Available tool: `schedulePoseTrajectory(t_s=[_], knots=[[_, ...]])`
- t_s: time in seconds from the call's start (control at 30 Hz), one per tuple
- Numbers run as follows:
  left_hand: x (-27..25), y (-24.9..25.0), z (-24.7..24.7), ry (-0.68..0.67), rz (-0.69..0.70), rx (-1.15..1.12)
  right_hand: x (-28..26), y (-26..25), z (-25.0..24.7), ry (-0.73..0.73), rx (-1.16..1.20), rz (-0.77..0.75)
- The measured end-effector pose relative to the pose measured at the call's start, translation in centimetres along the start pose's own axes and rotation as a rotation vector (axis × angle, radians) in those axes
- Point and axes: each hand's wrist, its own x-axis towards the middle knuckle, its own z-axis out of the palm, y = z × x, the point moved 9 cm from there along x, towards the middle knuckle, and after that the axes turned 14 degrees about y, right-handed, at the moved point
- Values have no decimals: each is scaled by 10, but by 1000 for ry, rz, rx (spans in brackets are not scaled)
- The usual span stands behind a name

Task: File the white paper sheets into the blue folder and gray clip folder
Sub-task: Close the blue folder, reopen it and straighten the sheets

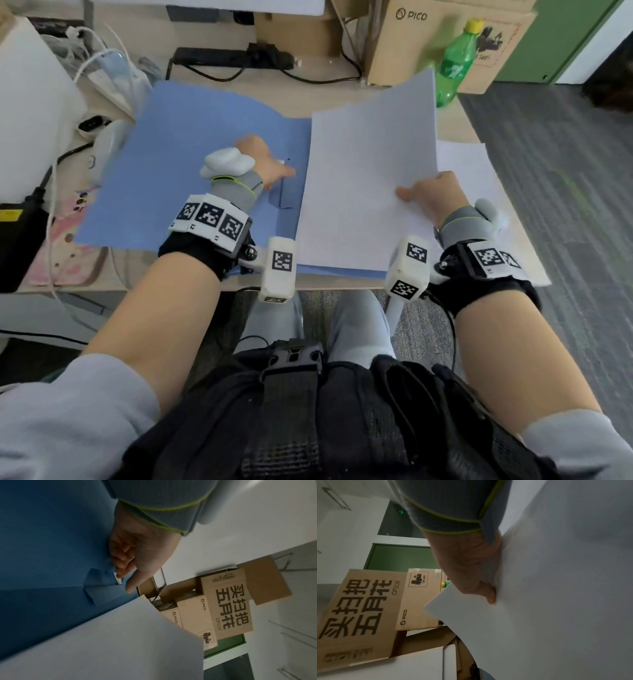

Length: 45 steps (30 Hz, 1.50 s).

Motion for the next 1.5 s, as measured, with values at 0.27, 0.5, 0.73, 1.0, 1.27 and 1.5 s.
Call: schedulePoseTrajectory(t_s=[0.27,0.5,0.73,1.0,1.27,1.5], knots=[[-1,0,23,-37,28,177,-3,-3,19,-40,-279,-96],[-8,-1,23,-72,-61,49,-3,-10,30,-59,-257,-98],[-2,-18,30,-108,-179,-221,-9,-12,37,-116,-324,-115],[-3,-24,32,-118,-232,-359,-7,-4,36,-120,-202,-45],[-4,-26,31,-115,-238,-414,-11,-4,45,-148,-148,-9],[-4,-27,33,-127,-237,-407,-5,-2,44,-133,-165,12]])
